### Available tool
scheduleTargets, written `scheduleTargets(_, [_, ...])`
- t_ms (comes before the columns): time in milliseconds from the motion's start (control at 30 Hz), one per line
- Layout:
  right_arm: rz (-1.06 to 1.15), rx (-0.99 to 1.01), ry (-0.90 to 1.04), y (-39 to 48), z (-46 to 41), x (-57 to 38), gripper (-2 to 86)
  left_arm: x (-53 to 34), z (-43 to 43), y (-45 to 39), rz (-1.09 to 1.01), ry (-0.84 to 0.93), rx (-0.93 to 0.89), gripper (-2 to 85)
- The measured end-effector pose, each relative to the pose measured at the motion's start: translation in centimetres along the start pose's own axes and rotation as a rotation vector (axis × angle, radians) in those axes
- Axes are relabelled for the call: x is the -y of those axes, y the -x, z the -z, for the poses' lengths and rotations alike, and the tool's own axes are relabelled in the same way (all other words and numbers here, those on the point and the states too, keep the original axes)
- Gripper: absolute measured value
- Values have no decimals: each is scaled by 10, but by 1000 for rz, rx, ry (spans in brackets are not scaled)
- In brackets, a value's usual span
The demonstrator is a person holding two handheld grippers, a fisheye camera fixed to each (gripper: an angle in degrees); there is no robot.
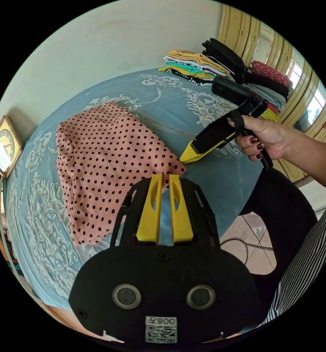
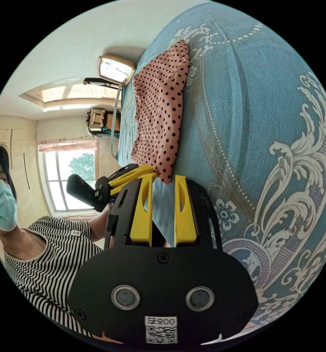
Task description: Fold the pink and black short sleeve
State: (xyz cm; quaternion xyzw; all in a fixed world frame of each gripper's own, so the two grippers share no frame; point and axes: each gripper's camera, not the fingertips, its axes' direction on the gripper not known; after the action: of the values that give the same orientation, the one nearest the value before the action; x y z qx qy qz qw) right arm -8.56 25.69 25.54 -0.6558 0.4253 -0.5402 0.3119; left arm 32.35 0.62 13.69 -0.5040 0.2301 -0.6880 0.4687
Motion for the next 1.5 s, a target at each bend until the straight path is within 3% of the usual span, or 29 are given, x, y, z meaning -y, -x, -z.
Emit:
scheduleTargets(133, [-8, 32, 1, -20, -15, -8, 93, -9, 6, -24, -50, -57, 5, 23])
scheduleTargets(300, [-24, 72, 0, -42, -34, -19, 91, -19, -24, -49, -109, 20, 72, 19])
scheduleTargets(533, [-22, 90, 21, -60, -65, -35, 98, -52, -23, -52, -44, -75, 50, 9])
scheduleTargets(800, [-71, 240, 1, -91, -101, -51, 71, -101, -46, -35, 7, -88, 13, 9])
scheduleTargets(1100, [-64, 356, -22, -101, -124, -72, 16, -236, -61, 49, 456, -142, -208, 25])
scheduleTargets(1200, [-50, 413, -44, -97, -126, -77, 13, -305, -89, 89, 711, -157, -430, 43])
scheduleTargets(1333, [-11, 426, -47, -83, -130, -80, 11, -390, -139, 133, 1019, -328, -782, 71])
scheduleTargets(1500, [20, 433, -50, -72, -131, -82, 11, -444, -179, 159, 1157, -467, -950, 80])
